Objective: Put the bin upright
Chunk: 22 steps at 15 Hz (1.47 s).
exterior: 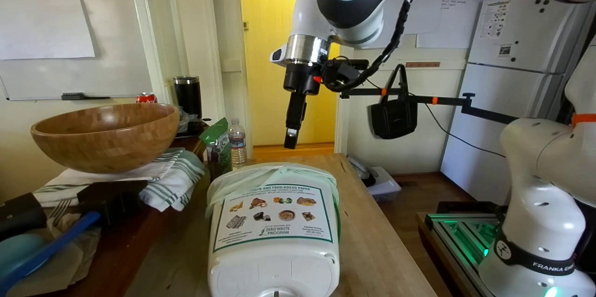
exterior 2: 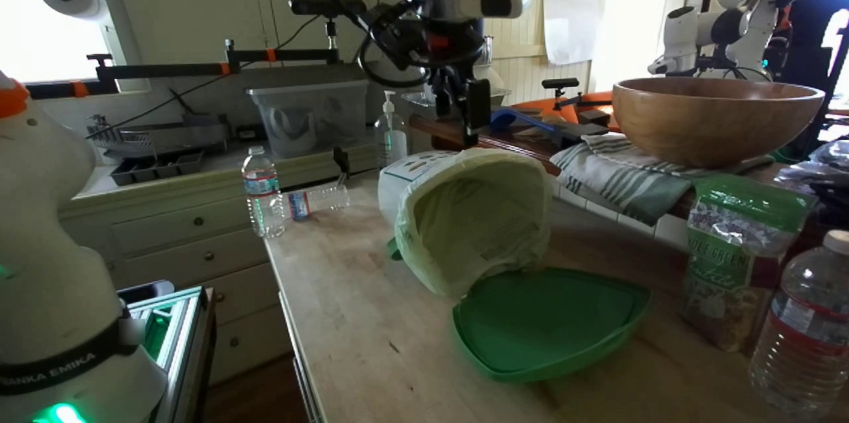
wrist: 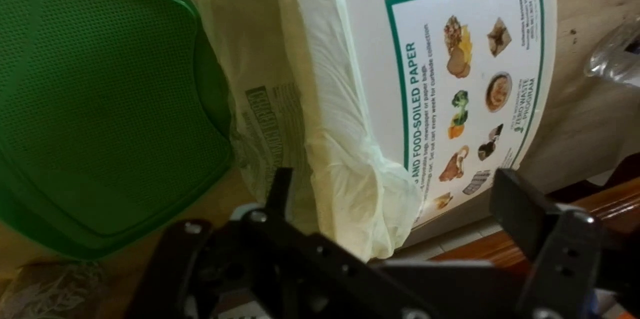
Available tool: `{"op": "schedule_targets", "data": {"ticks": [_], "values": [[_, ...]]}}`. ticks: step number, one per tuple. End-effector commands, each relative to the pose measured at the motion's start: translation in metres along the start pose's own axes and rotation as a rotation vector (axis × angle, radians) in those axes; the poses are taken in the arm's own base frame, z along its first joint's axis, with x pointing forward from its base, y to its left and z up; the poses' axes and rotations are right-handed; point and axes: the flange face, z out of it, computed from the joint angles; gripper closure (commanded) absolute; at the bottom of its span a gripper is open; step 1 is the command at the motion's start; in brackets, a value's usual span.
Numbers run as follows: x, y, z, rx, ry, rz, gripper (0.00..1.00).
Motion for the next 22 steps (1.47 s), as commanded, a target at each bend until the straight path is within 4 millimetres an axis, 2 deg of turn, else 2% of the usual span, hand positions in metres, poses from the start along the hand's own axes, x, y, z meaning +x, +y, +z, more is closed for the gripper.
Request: {"op": "schedule_targets", "data": {"ticks": [1,8,13,22], "values": [[0.01,0.021,0.012,0.138,-0.022,-0.019,0.0],[0.013,0.05,0.032,0.331,-0.042,-0.024,0.0],[0.018,0.064,0.047,0.357,-0.068,0.001,0.0],[0.031,0.057,0.074,0.406,-0.075,0.05,0.0]]}}
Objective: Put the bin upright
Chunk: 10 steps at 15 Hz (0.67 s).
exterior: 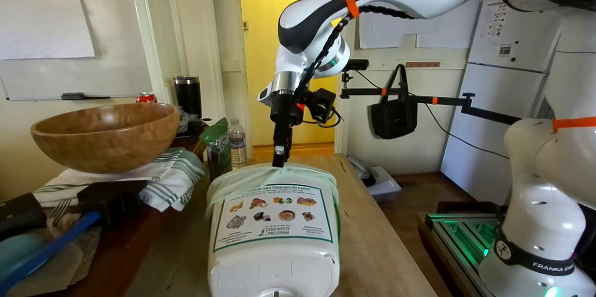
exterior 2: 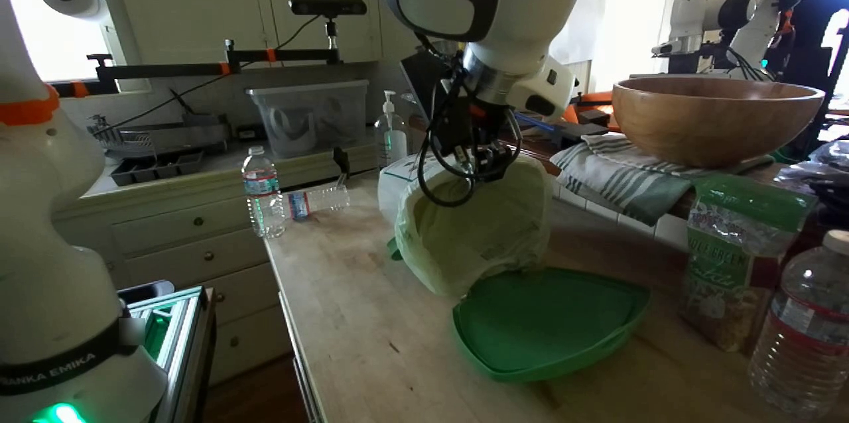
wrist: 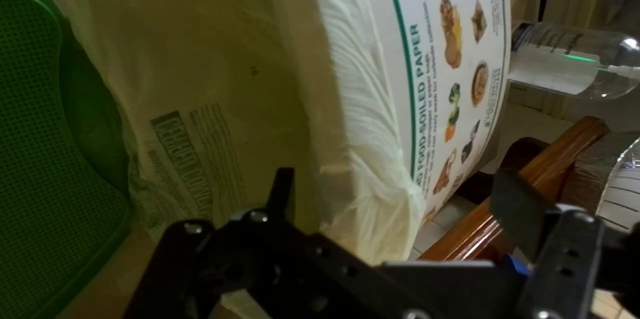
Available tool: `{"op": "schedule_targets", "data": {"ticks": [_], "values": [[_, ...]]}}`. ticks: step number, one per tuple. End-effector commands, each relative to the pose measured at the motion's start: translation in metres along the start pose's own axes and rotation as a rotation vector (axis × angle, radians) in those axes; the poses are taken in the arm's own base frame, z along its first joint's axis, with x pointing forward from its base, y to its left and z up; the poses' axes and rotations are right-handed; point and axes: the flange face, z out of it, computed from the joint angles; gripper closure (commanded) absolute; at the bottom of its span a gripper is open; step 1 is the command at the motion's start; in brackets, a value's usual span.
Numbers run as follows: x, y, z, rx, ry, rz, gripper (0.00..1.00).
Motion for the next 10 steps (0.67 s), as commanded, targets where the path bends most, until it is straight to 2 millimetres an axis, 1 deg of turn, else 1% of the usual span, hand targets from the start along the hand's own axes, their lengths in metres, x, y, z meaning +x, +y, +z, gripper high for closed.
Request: {"op": "schedule_targets", "data": {"ticks": [1,2,5,10], "values": [[0.009,0.003,0.008,0.049,0.002,0.03,0.02],[0.01,0.003,0.011,0.053,0.0,0.035,0.09],[0.011,0.005,0.017,0.06,-0.008,0.048,0.4],[0.015,0.01,0.017,0.056,-0.003,0.07,0.78]]}}
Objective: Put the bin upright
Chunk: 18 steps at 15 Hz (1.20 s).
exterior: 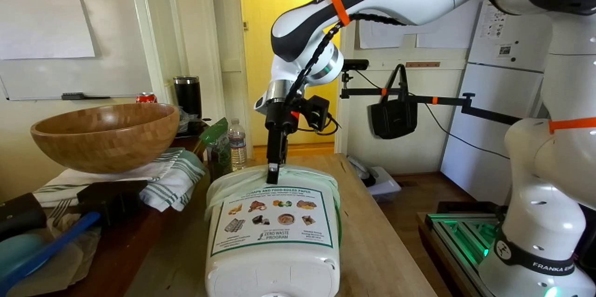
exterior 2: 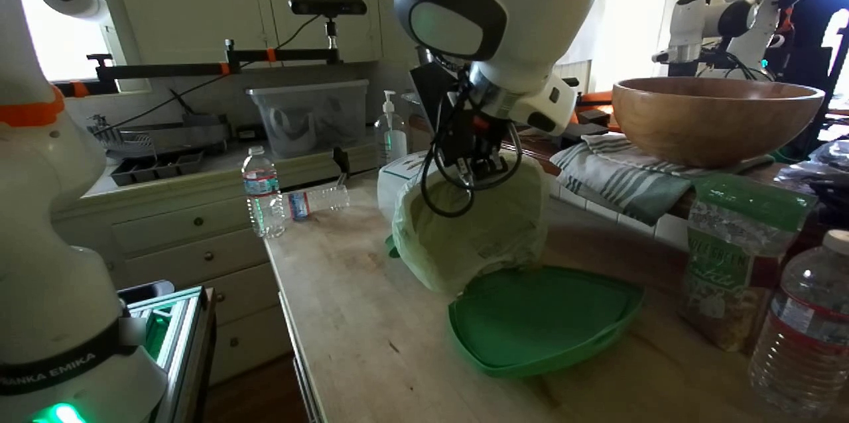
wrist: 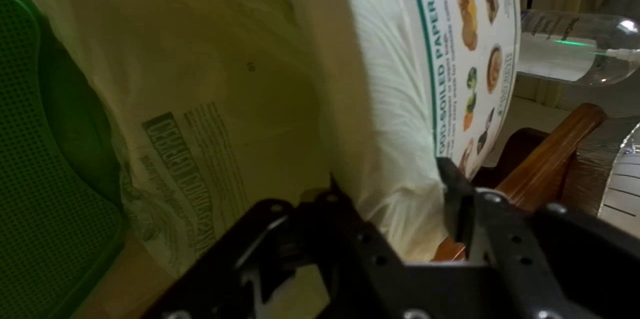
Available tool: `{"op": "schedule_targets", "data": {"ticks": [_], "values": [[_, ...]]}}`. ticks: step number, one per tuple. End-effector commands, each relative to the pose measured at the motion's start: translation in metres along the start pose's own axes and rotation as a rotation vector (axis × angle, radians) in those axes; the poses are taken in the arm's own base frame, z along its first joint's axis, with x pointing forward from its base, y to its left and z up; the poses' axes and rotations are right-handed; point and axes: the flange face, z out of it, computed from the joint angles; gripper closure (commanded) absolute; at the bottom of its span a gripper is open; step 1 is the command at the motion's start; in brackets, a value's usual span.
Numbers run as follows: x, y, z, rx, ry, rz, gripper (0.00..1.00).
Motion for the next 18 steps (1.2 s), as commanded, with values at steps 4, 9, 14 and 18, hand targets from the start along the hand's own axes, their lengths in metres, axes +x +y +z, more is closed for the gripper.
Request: {"op": "schedule_targets", "data": {"ticks": [4,9,14,18], "values": [[0.009,-0.001,-0.004,0.018,0.029,0.045,0.96],[0.009,-0.012,-0.012,-0.049,0.042,0.086,0.95],[0.006,-0.033,-0.013,-0.206,0.038,0.145,0.95],[0.002,-0.062,-0.015,-0.377,0.023,0.169,0.95]]}}
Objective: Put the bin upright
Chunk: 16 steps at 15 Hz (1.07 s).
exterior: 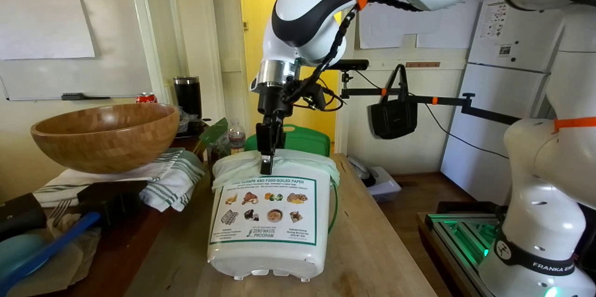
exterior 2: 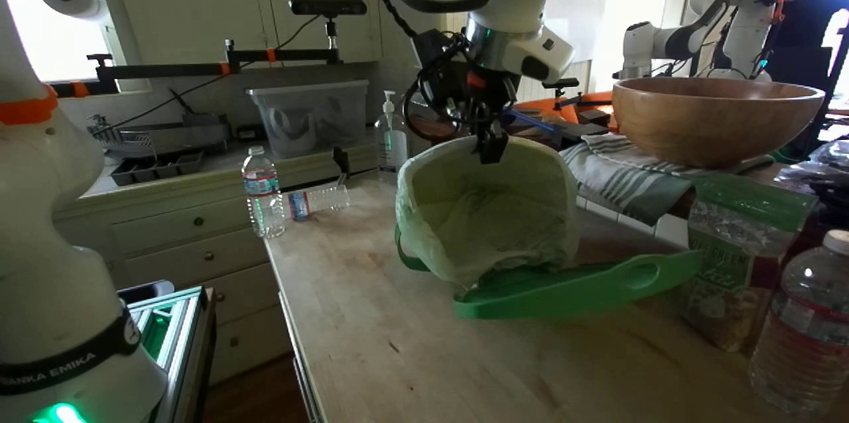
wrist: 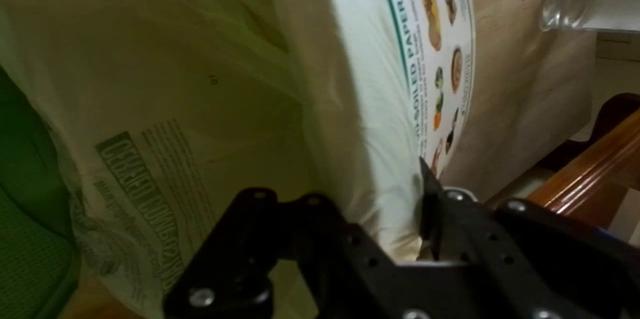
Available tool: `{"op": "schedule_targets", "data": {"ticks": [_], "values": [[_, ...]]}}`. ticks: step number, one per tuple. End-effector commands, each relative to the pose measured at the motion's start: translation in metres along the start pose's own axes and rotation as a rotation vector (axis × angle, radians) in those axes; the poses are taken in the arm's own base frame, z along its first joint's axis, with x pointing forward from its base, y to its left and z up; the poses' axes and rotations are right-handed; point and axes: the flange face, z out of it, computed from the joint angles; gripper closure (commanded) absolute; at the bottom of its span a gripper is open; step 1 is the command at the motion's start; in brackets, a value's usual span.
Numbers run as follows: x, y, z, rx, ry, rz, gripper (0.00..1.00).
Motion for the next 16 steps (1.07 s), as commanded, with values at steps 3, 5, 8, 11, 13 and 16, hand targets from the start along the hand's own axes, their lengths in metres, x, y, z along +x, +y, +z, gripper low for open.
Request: {"op": "schedule_targets", "data": {"ticks": [3,5,8,11,13,16], "values": [[-0.018,-0.031,0.0,-0.241,-0.022,0.045,0.95],[-0.025,-0.043,0.0,-0.313,-0.035,0.054,0.95],[-0.033,-0.054,0.005,-0.418,-0.06,0.049,0.95],[-0.04,-0.066,0.01,-0.501,-0.084,0.027,0.95],[-0.043,-0.072,0.014,-0.542,-0.121,-0.01,0.95],[-0.048,-0.08,0.02,-0.631,-0.155,-0.056,0.95]]}}
